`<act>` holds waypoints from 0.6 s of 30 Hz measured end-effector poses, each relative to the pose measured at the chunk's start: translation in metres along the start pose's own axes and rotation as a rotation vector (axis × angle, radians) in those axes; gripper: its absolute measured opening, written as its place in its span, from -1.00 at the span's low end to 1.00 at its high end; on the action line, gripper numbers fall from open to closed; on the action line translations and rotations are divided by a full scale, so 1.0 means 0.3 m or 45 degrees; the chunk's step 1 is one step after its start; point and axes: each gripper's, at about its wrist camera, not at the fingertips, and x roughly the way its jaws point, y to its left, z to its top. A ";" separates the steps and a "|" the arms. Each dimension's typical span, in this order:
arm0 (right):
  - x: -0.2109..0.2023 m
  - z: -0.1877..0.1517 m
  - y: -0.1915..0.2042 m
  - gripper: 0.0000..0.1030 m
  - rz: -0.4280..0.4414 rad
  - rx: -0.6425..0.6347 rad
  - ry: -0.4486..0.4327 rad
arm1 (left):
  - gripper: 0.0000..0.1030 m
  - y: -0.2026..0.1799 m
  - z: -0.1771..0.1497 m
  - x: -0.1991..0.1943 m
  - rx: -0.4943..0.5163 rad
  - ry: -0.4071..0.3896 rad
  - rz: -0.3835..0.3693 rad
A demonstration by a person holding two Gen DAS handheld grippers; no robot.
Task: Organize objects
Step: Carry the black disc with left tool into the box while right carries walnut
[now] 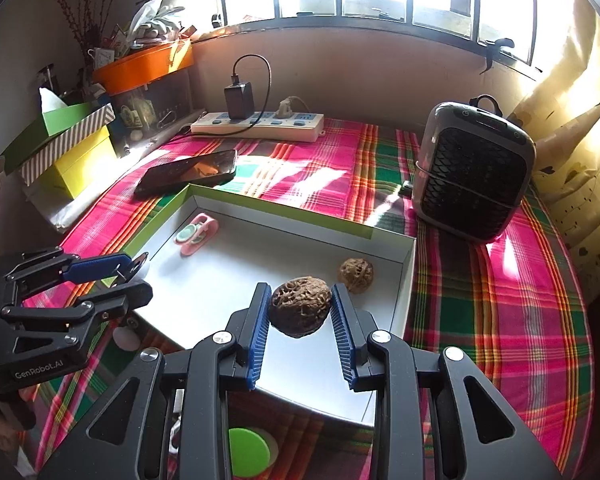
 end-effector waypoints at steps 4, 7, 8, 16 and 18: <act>0.045 0.028 -0.005 -0.38 -0.006 -0.008 0.018 | -0.25 0.013 0.015 0.029 -0.001 0.010 0.008; 0.084 0.044 -0.014 -0.38 -0.001 0.000 0.036 | -0.25 0.020 0.024 0.055 -0.006 0.020 0.013; 0.096 0.048 -0.016 -0.38 -0.002 0.002 0.045 | -0.25 0.023 0.026 0.065 -0.010 0.027 0.016; 0.189 0.083 -0.017 -0.38 -0.020 -0.021 0.084 | -0.25 0.024 0.037 0.116 -0.015 0.053 0.019; 0.209 0.087 -0.015 -0.38 -0.023 -0.023 0.095 | -0.25 0.027 0.038 0.124 -0.015 0.058 0.024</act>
